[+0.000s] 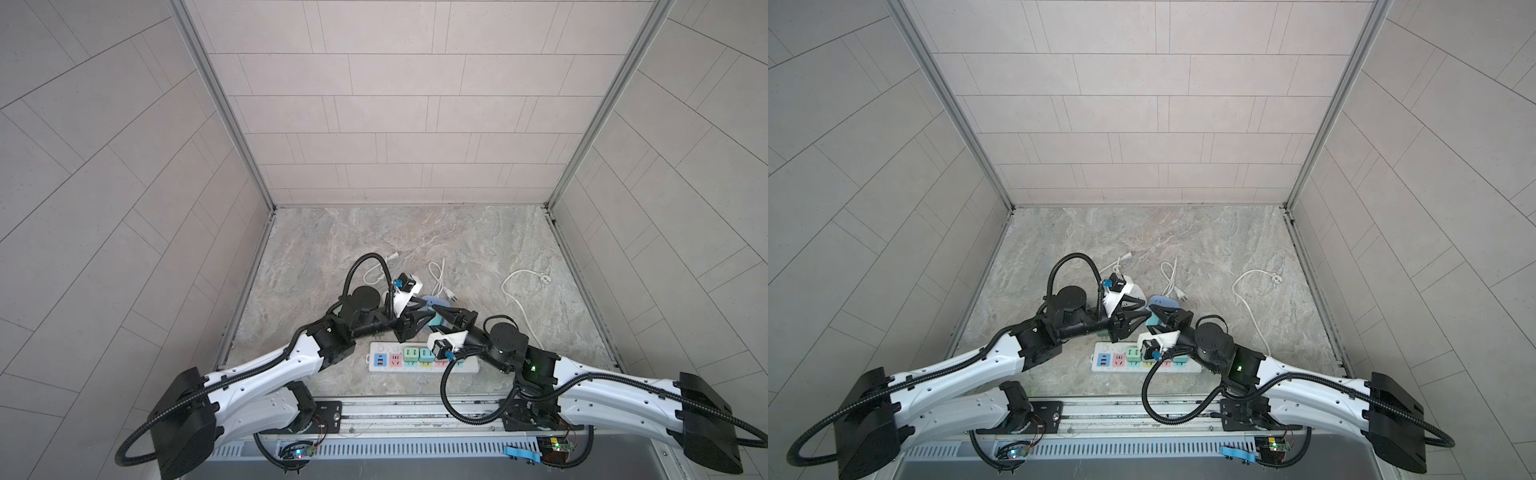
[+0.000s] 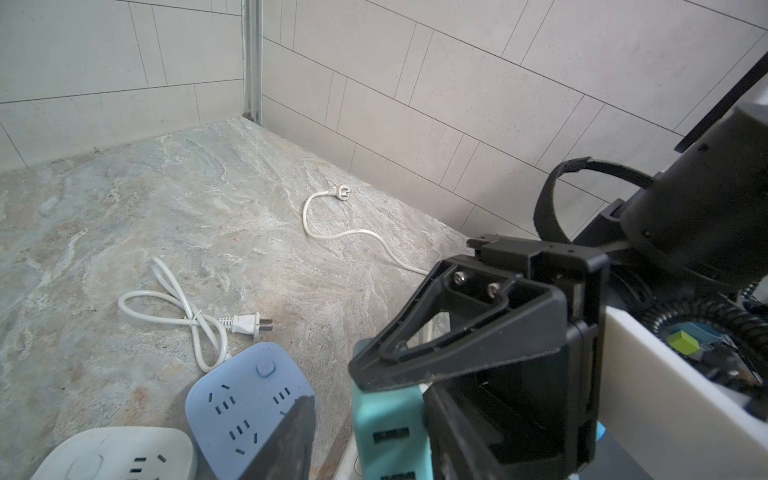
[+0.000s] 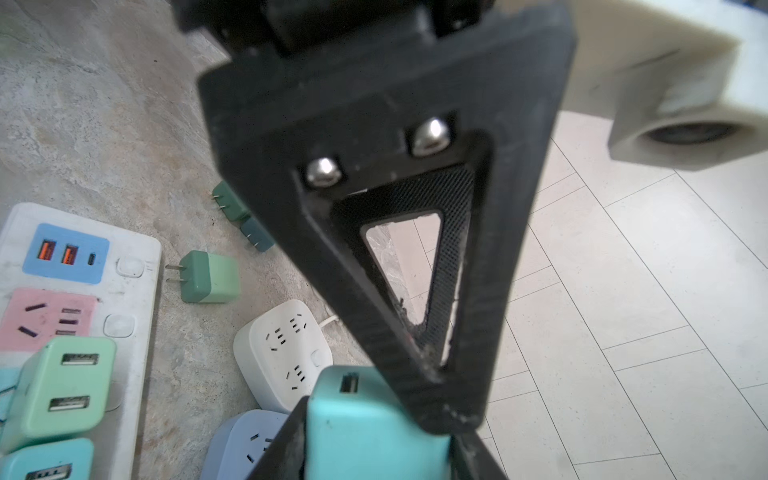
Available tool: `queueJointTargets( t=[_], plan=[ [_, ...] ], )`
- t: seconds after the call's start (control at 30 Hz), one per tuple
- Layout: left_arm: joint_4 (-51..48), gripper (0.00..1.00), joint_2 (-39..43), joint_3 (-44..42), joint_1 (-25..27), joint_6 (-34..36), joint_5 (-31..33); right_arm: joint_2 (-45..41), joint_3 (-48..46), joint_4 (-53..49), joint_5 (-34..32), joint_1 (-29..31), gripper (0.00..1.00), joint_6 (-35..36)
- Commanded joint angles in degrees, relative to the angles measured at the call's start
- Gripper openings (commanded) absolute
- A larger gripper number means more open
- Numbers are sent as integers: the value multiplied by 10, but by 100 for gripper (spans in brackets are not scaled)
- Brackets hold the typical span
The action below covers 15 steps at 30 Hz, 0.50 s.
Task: Insert the plug
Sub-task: 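Close the left gripper on the teal adapter held by the right gripper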
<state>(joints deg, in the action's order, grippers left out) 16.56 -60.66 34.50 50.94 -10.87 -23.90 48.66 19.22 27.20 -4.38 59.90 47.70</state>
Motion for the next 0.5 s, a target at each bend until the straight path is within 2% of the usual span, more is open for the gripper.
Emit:
queueJointTargets(
  t=[0.0,0.47],
  plan=[
    [11,49,-5,14,4,2,-15,0,27,25,-3,2,0,-5],
    [10,44,-9,14,5,6,-9,19,49,23,13,2,0,-20]
  ],
)
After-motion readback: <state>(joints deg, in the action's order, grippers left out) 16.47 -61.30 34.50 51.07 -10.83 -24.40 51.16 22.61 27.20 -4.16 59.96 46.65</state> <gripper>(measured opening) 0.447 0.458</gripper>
